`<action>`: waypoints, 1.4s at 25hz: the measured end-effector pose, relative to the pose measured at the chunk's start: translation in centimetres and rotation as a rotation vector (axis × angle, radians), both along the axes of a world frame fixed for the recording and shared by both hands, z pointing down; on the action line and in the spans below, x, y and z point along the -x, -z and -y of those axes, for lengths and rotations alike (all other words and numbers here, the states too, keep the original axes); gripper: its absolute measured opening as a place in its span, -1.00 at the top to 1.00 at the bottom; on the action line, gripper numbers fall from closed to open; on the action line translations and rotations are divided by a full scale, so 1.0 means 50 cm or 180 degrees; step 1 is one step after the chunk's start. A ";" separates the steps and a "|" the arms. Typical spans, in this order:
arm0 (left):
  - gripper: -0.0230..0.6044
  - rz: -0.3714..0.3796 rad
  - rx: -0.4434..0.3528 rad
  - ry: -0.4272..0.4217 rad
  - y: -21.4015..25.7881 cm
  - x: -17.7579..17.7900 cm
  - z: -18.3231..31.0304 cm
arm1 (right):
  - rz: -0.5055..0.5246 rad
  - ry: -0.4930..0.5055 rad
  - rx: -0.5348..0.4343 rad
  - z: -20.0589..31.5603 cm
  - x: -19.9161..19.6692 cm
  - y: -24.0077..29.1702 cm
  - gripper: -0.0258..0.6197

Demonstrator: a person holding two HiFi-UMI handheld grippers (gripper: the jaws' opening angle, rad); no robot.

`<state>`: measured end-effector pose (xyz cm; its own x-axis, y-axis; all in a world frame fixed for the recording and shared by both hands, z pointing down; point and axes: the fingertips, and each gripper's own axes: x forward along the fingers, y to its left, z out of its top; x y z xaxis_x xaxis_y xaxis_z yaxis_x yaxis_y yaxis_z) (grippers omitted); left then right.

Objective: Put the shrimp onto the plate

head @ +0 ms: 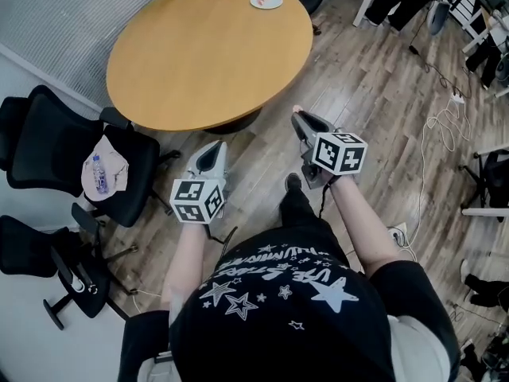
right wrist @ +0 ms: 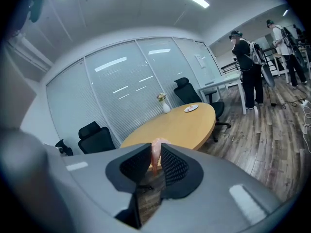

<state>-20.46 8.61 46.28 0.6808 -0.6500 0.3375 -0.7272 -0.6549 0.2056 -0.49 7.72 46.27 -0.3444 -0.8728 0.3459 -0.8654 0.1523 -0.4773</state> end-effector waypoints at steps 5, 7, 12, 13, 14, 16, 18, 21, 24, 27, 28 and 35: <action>0.92 -0.0028 0.0021 0.0237 0.002 -0.069 0.103 | 0.0057 0.0121 0.0019 0.117 -0.083 -0.005 0.72; 0.92 0.0000 0.0035 0.0266 0.000 -0.098 0.135 | 0.0086 0.0150 0.0026 0.158 -0.114 -0.007 0.72; 0.92 0.0050 0.0038 0.0338 0.006 -0.170 0.222 | 0.0164 0.0201 0.0039 0.254 -0.188 -0.005 0.72; 0.92 0.0055 0.0038 0.0350 0.006 -0.183 0.237 | 0.0177 0.0214 0.0038 0.269 -0.201 -0.005 0.72; 0.92 0.0059 0.0037 0.0358 0.007 -0.197 0.251 | 0.0188 0.0226 0.0034 0.282 -0.213 -0.005 0.72; 0.92 0.0066 0.0033 0.0366 0.006 -0.224 0.276 | 0.0206 0.0240 0.0023 0.304 -0.240 -0.005 0.72; 0.92 0.0073 0.0035 0.0374 0.003 -0.251 0.301 | 0.0225 0.0243 0.0020 0.326 -0.267 -0.007 0.72; 0.92 0.0089 0.0040 0.0379 0.002 -0.290 0.332 | 0.0257 0.0289 0.0053 0.351 -0.301 -0.013 0.72; 0.92 0.0116 0.0018 0.0378 0.007 -0.328 0.357 | 0.0270 0.0379 0.0110 0.369 -0.325 -0.017 0.72; 0.92 0.0134 -0.0010 0.0392 0.017 -0.361 0.375 | 0.0267 0.0425 0.0127 0.389 -0.349 -0.021 0.72; 0.92 0.0136 -0.0020 0.0397 0.020 -0.367 0.380 | 0.0269 0.0443 0.0127 0.396 -0.352 -0.020 0.72; 0.92 0.0076 -0.0064 0.0442 0.040 -0.365 0.430 | 0.0226 0.0502 0.0125 0.454 -0.345 -0.017 0.72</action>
<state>-2.21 -12.90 44.27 0.5757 -0.7443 0.3385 -0.8157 -0.5514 0.1750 16.78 -14.99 47.13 -0.5008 -0.7922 0.3487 -0.7962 0.2636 -0.5446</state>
